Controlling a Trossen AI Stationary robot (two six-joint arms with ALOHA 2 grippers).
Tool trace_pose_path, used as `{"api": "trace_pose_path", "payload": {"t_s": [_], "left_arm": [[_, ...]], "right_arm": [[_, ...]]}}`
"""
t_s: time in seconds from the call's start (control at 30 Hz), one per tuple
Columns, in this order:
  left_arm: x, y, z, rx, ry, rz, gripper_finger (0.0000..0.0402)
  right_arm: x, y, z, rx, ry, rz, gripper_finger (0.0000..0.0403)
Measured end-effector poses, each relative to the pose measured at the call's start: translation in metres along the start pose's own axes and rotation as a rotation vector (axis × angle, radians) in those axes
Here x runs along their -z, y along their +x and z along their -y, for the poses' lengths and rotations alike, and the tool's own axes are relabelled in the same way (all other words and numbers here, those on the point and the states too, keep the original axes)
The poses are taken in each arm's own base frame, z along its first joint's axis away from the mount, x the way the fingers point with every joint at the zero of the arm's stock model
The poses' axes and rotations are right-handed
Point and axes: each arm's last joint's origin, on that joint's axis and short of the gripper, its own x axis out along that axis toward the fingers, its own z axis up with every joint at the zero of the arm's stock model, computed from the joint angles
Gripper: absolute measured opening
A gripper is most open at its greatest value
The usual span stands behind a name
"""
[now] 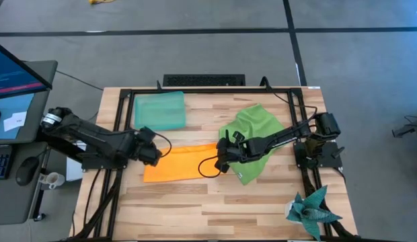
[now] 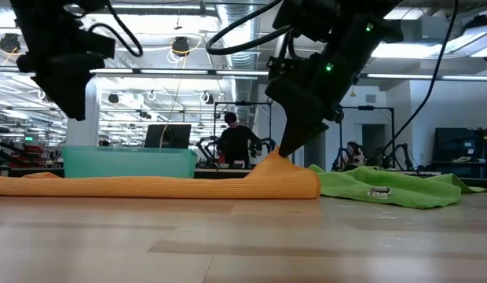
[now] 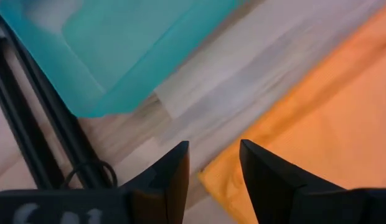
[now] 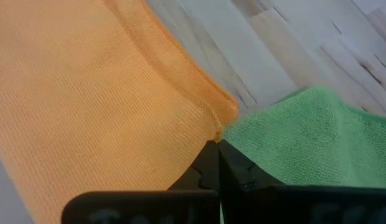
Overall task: Roll microfiber towels into tight, uniform cylinder then place into a basket
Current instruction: Roll the yellow microfiber cloth
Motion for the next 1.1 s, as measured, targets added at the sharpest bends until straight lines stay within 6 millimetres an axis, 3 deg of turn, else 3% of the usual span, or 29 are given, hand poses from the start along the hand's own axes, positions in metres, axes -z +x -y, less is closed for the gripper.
{"api": "trace_pose_path", "payload": {"t_s": [0.27,0.6,1.1], "left_arm": [[0.0,0.034,0.013,0.237,0.029,-0.121,0.0134],[0.023,0.063,0.003,0.161,-0.013,-0.174,0.0134],[0.032,0.072,0.001,0.175,-0.02,-0.211,0.0129]], "right_arm": [[0.0,0.0,0.0,0.001,-0.012,-0.001,0.0011],[0.0,0.0,0.0,0.0,-0.018,-0.001,0.0011],[0.0,0.0,0.0,-0.001,-0.017,0.0,0.0011]]}}
